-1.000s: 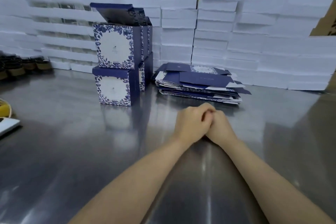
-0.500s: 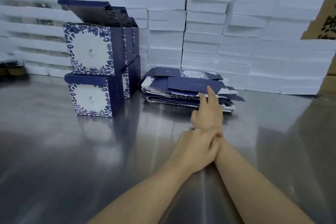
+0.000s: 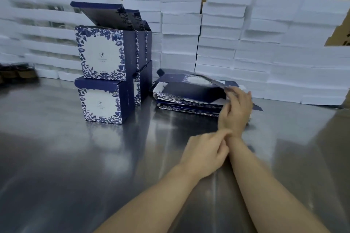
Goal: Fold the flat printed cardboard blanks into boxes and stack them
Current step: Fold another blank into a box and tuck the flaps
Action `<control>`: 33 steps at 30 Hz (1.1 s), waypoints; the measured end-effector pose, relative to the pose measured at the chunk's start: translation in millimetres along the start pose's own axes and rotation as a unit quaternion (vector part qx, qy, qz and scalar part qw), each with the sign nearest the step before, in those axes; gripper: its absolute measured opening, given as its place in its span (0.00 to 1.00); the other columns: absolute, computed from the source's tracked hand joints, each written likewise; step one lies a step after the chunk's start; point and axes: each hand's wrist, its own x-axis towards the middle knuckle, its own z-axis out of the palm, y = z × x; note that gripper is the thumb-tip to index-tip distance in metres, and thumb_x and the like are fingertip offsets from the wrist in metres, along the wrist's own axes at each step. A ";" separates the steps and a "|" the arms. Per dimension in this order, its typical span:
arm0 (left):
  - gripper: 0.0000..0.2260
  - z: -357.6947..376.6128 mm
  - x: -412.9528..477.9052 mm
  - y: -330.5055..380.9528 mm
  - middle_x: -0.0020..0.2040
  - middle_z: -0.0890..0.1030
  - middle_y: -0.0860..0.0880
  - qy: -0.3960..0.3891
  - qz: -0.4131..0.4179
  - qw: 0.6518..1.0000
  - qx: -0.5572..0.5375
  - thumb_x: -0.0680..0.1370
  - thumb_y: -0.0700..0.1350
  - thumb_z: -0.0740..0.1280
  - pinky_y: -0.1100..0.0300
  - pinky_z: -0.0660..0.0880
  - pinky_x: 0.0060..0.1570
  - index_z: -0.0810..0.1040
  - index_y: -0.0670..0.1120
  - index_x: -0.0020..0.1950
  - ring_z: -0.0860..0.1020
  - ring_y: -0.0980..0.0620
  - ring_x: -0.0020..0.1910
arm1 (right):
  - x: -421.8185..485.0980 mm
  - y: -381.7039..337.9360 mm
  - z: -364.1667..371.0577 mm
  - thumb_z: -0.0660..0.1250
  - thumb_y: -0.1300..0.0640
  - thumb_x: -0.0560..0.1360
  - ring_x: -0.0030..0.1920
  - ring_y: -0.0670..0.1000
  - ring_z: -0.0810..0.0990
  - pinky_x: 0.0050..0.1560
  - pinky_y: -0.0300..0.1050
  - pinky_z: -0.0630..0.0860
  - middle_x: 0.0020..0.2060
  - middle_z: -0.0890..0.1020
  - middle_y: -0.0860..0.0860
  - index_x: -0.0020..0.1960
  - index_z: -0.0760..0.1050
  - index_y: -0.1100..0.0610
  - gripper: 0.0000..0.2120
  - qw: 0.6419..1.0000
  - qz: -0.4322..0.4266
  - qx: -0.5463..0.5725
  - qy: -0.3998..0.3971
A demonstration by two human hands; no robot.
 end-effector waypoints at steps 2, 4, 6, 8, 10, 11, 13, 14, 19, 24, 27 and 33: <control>0.19 -2.5 -0.5 0.0 0.51 0.81 0.53 0.030 -0.015 0.999 -0.015 0.77 0.41 0.60 0.58 0.71 0.43 0.72 0.50 0.67 0.78 0.52 0.48 | 31.4 -21.7 -33.1 0.63 0.77 0.70 0.49 0.62 0.81 0.58 0.58 0.76 0.48 0.82 0.63 0.49 0.82 0.68 0.13 0.995 0.003 0.056 0.081; 0.18 -4.8 -1.6 -0.3 0.52 0.80 0.56 0.062 -0.035 0.996 -0.047 0.76 0.39 0.61 0.58 0.73 0.46 0.75 0.50 0.65 0.77 0.59 0.49 | 76.6 -47.3 -74.6 0.63 0.73 0.72 0.47 0.57 0.83 0.52 0.45 0.78 0.46 0.84 0.60 0.49 0.83 0.66 0.12 0.982 -0.007 0.100 0.158; 0.16 -7.6 -4.2 1.3 0.51 0.79 0.59 0.114 -0.056 0.987 -0.102 0.76 0.36 0.62 0.59 0.74 0.44 0.77 0.51 0.59 0.76 0.63 0.48 | 115.0 -71.7 -119.1 0.62 0.68 0.74 0.47 0.47 0.83 0.48 0.37 0.77 0.46 0.84 0.52 0.49 0.83 0.62 0.11 0.977 -0.012 0.115 0.179; 0.14 -15.8 -7.8 4.0 0.54 0.76 0.60 0.192 -0.079 0.965 -0.158 0.77 0.39 0.60 0.65 0.72 0.47 0.75 0.56 0.56 0.75 0.63 0.53 | 137.6 -88.8 -156.8 0.63 0.64 0.75 0.44 0.38 0.80 0.44 0.31 0.73 0.45 0.83 0.46 0.51 0.83 0.58 0.11 0.986 0.005 0.114 0.122; 0.13 -27.9 -13.8 2.6 0.62 0.74 0.58 0.232 -0.117 0.936 -0.236 0.79 0.48 0.56 0.66 0.68 0.60 0.72 0.56 0.61 0.73 0.60 0.62 | 147.2 -97.9 -182.5 0.63 0.63 0.74 0.44 0.37 0.79 0.43 0.28 0.71 0.46 0.83 0.45 0.53 0.82 0.57 0.12 0.994 0.033 0.097 0.035; 0.17 -34.5 -16.6 -0.2 0.66 0.73 0.57 0.217 -0.147 0.921 -0.288 0.80 0.54 0.53 0.61 0.66 0.66 0.71 0.54 0.66 0.71 0.58 0.66 | 147.7 -100.2 -189.5 0.63 0.63 0.73 0.44 0.38 0.80 0.43 0.30 0.73 0.47 0.83 0.46 0.54 0.81 0.57 0.13 0.995 0.052 0.089 -0.002; 0.23 -43.9 -20.0 -8.1 0.70 0.72 0.56 0.133 -0.206 0.899 -0.363 0.81 0.60 0.49 0.52 0.63 0.72 0.66 0.54 0.73 0.73 0.58 0.66 | 142.6 -104.9 -191.8 0.63 0.63 0.74 0.45 0.42 0.81 0.46 0.38 0.77 0.50 0.82 0.48 0.57 0.78 0.54 0.13 0.991 0.094 0.077 -0.050; 0.21 -46.6 -19.4 -8.7 0.70 0.73 0.55 0.096 -0.223 0.892 -0.382 0.83 0.58 0.49 0.49 0.65 0.71 0.64 0.55 0.75 0.76 0.59 0.63 | 139.1 -107.2 -188.9 0.63 0.63 0.75 0.46 0.44 0.81 0.48 0.41 0.78 0.50 0.82 0.48 0.60 0.75 0.53 0.14 0.989 0.112 0.067 -0.068; 0.19 -60.8 -3.9 -17.2 0.71 0.72 0.50 0.179 -0.274 0.801 -0.501 0.84 0.40 0.55 0.63 0.78 0.50 0.63 0.48 0.75 0.79 0.56 0.55 | 132.8 -107.0 -171.0 0.63 0.61 0.77 0.55 0.52 0.80 0.58 0.51 0.76 0.49 0.79 0.49 0.70 0.72 0.56 0.20 0.980 0.149 0.012 -0.130; 0.25 -57.1 -3.7 -24.9 0.70 0.74 0.45 0.046 -0.363 0.709 -0.603 0.82 0.59 0.49 0.52 0.73 0.59 0.68 0.47 0.72 0.74 0.48 0.66 | 129.3 -95.6 -156.8 0.62 0.63 0.74 0.47 0.52 0.80 0.50 0.45 0.76 0.41 0.81 0.49 0.65 0.76 0.54 0.20 0.968 0.174 0.029 -0.178; 0.32 -45.8 -4.8 -8.7 0.63 0.78 0.42 -0.043 -0.379 0.705 -0.598 0.77 0.67 0.51 0.51 0.68 0.58 0.74 0.44 0.66 0.75 0.42 0.60 | 118.7 -88.4 -141.0 0.60 0.62 0.74 0.46 0.51 0.77 0.44 0.39 0.68 0.41 0.80 0.51 0.67 0.74 0.56 0.21 0.953 0.197 0.010 -0.230; 0.37 -46.5 -3.5 -20.1 0.64 0.78 0.38 -0.021 -0.409 0.663 -0.627 0.78 0.68 0.48 0.48 0.73 0.64 0.73 0.38 0.66 0.77 0.42 0.63 | 101.0 -74.9 -111.3 0.57 0.57 0.78 0.60 0.48 0.71 0.52 0.36 0.62 0.64 0.74 0.48 0.73 0.66 0.52 0.23 0.901 0.203 0.013 -0.383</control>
